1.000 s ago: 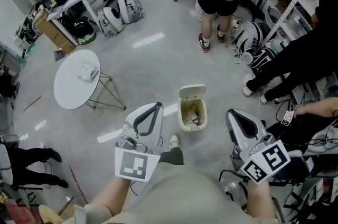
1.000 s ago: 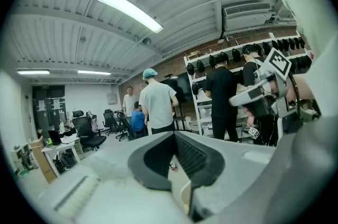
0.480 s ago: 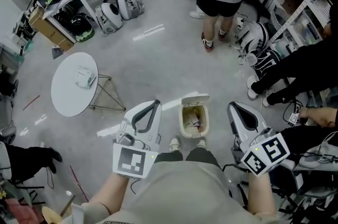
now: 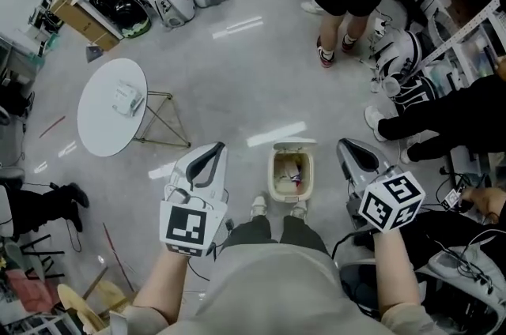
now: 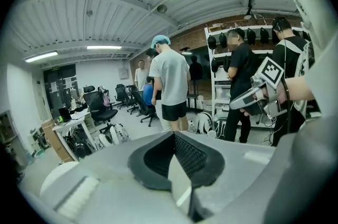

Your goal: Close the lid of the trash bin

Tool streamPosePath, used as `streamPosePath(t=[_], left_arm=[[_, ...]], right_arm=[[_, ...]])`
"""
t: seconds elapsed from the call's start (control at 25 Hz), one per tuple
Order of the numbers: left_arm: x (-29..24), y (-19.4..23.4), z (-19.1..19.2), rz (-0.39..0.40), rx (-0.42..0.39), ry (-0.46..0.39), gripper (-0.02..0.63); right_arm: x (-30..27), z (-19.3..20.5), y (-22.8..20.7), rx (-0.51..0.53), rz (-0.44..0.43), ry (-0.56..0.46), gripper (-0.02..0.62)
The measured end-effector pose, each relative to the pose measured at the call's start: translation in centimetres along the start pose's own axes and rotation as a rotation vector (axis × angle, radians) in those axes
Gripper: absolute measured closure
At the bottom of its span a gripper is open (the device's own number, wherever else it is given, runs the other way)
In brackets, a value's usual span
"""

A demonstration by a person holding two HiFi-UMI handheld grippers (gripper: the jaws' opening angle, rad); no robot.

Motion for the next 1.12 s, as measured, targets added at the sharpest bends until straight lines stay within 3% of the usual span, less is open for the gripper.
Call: streamPosePath(t=[0.24, 0.44, 0.6, 0.96, 1.12], left_arm=[[-5.2, -0.1, 4.1, 0.030, 0.040, 0.109, 0.603], [-9.4, -1.1, 7.9, 0.110, 0.115, 0.115, 0.603], [-12.5, -2.6, 11.8, 0.165, 0.108, 0.172, 0.603], [-16.9, -7.0, 23.0, 0.253, 0.188, 0.358, 0.603], [-17.5, -8.6, 25.7, 0.276, 0.214, 0.409, 0.603]], right_arm=[[-7.6, 3.5, -6.0, -0.055, 0.016, 0.140, 0.592], [-14.1, 8.1, -9.4, -0.086, 0.034, 0.241, 0.592], [-18.2, 12.4, -12.9, -0.125, 0.075, 0.306, 0.592], [-22.5, 23.0, -19.4, -0.197, 0.161, 0.482, 0.592], [-22.5, 25.4, -20.9, -0.218, 0.196, 0.495, 0.592]])
Point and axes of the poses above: the fingertips, and each gripper's own axes: x backward along the fingers, y to its left, z out of its underside, the point moved 2 cm from there along x, backward along the fingers, and after that the axes turned 10 degrees about -x, right-handed, at the moved point
